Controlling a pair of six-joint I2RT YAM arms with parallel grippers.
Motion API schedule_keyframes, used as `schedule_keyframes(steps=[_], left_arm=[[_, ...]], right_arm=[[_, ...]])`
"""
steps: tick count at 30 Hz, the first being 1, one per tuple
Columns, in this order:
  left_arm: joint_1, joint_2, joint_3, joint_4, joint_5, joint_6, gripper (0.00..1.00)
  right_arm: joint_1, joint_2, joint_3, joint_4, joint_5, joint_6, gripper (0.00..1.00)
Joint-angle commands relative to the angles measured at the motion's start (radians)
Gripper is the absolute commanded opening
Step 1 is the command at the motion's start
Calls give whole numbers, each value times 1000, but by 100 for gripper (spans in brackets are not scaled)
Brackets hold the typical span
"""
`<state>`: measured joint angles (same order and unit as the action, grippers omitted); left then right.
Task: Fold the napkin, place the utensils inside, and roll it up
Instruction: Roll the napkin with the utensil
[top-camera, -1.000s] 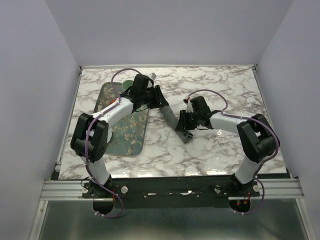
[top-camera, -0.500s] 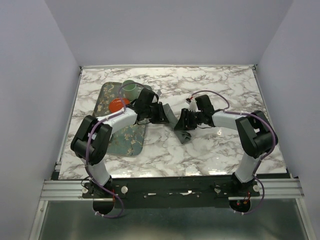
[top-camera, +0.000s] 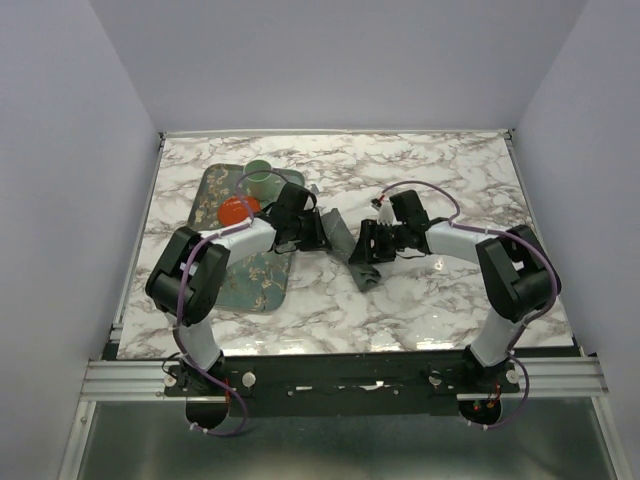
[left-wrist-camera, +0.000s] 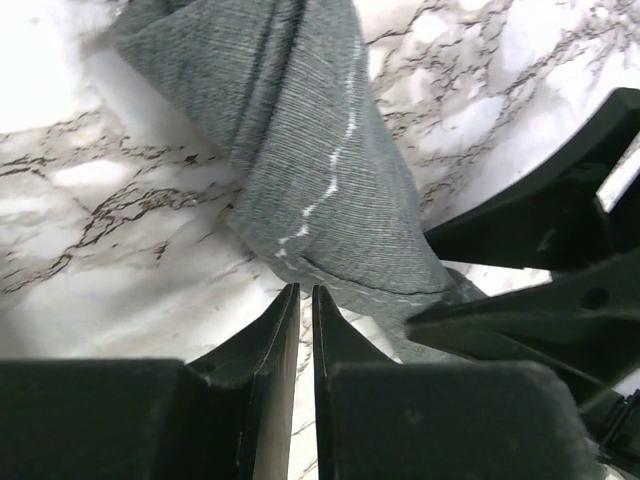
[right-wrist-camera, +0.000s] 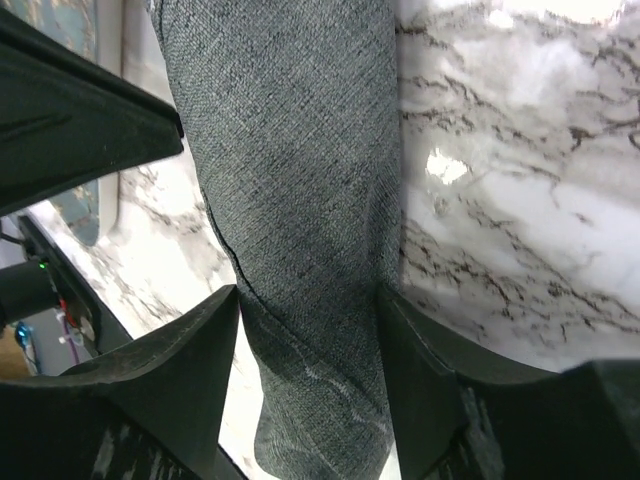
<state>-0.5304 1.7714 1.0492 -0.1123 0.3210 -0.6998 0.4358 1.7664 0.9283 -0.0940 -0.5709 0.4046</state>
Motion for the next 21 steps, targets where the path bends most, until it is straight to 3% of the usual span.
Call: schedule_keyframes(steps=[1, 9, 13, 17, 21], left_arm=[[1, 16, -18, 25, -60, 11, 18], [-2, 85, 8, 42, -82, 5, 16], [-11, 111, 17, 42, -86, 2, 16], [-14, 125, 14, 51, -85, -7, 16], [-16, 123, 3, 56, -91, -10, 15]], right_arm=[[24, -48, 33, -133, 88, -43, 66], [116, -64, 139, -232, 268, -64, 70], [190, -42, 188, -266, 443, -70, 70], [282, -10, 251, -303, 711, -82, 73], [319, 40, 306, -331, 805, -95, 74]])
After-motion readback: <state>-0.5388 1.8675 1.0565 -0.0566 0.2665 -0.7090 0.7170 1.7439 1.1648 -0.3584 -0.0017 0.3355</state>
